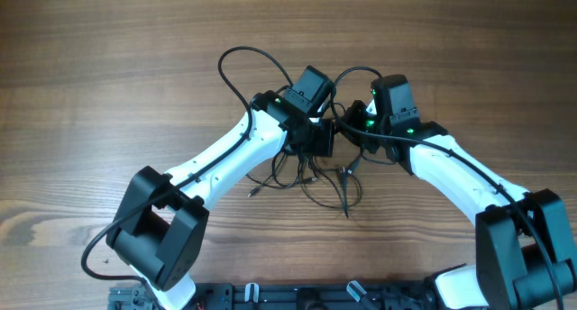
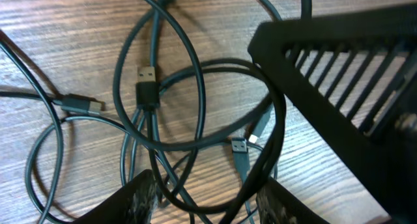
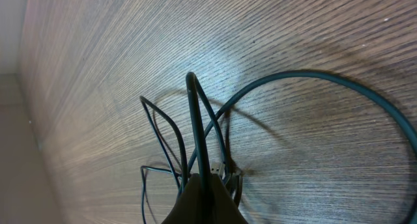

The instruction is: Untangle cables

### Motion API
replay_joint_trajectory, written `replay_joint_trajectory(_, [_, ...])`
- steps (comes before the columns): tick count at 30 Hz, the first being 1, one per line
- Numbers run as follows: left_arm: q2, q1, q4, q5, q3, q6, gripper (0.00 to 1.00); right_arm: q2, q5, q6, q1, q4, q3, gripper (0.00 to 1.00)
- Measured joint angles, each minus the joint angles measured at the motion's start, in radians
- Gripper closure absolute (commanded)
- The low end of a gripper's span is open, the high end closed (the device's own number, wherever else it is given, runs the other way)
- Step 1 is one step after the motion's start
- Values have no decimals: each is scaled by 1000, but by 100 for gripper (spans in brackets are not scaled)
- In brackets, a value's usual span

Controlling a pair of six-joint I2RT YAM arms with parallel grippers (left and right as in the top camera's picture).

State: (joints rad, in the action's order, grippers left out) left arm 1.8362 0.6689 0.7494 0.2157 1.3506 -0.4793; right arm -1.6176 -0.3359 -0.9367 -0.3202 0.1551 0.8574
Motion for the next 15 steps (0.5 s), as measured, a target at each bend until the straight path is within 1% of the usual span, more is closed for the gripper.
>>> replay_joint_trajectory(1, [0,0,-4,-9,0,0,52,0,-1,0,0,0,0,96])
replay_joint_trajectory(5, [0,0,-10,-22,0,5,67,0,-2,0,0,0,0,96])
replay_joint_trajectory(10, [0,0,-14,-28,0,3,76,0,-4,0,0,0,0,96])
replay_joint_trajectory(12, [0,0,-14,-33,0,3,85,0,-4,0,0,0,0,96])
replay_joint_trajectory(15, [0,-2,-14,-39,0,3,94,0,-5,0,0,0,0,96])
